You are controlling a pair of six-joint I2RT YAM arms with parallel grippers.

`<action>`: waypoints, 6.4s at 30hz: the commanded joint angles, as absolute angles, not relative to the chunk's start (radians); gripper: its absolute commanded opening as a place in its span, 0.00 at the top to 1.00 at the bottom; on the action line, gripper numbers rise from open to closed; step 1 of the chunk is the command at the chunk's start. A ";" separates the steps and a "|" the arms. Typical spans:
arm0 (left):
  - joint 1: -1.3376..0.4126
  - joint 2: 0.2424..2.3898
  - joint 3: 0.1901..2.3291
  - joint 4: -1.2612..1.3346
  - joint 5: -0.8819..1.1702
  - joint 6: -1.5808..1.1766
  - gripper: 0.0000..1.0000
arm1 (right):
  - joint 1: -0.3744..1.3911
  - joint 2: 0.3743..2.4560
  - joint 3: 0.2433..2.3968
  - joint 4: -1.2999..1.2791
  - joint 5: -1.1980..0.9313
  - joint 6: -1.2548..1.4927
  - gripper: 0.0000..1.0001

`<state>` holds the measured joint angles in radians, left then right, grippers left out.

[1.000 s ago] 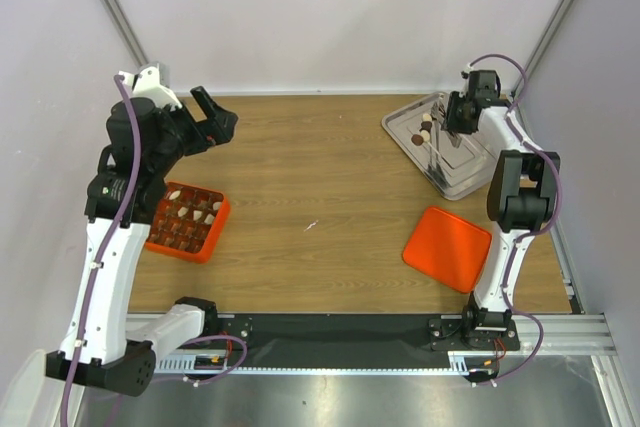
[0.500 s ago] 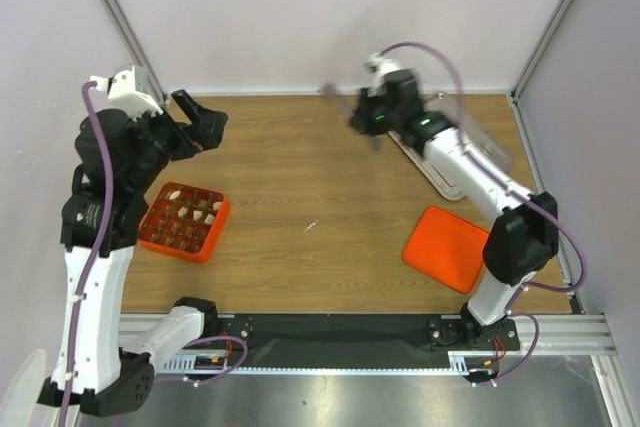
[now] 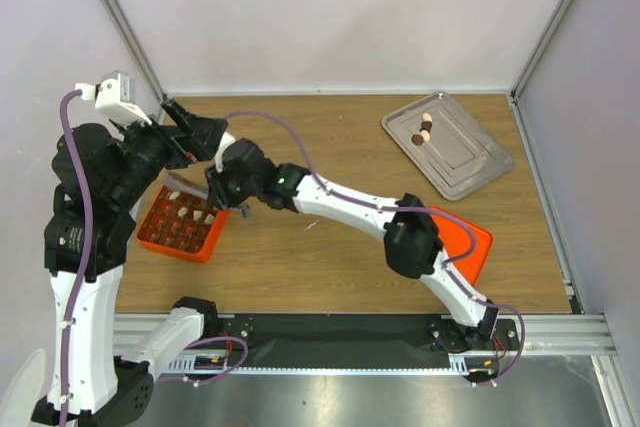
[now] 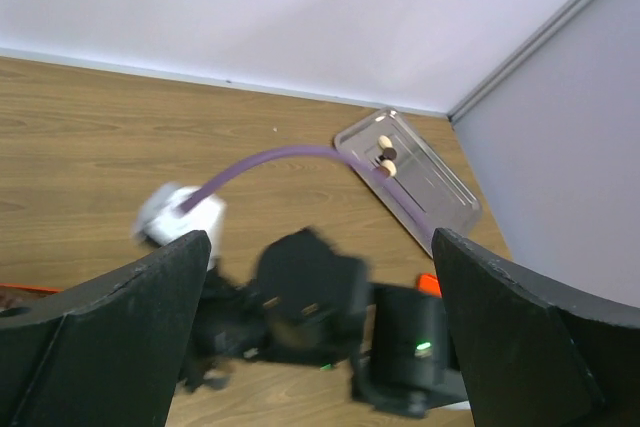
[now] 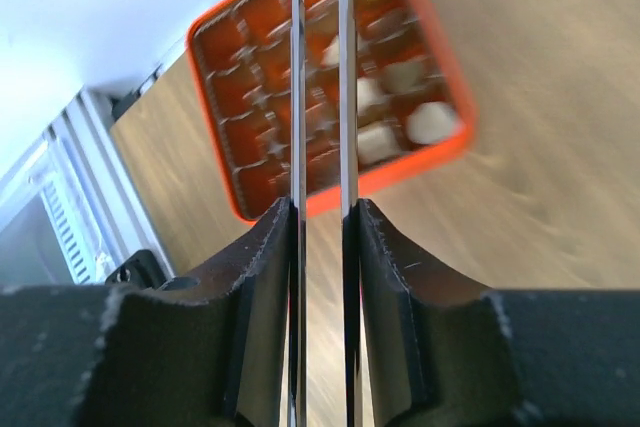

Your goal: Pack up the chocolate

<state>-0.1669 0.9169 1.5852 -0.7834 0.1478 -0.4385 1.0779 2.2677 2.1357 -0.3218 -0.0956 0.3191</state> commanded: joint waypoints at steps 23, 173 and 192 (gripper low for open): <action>-0.161 0.881 1.493 -0.695 0.284 -0.465 0.00 | 1.131 2.444 2.237 -0.204 -0.163 0.302 0.58; -0.161 1.000 1.382 -0.635 0.163 -0.456 0.00 | 0.064 2.079 1.718 -0.400 0.098 0.103 0.68; -0.160 0.966 1.654 -0.908 -0.067 -0.382 0.00 | 0.555 1.614 1.456 -0.312 -0.110 0.322 0.75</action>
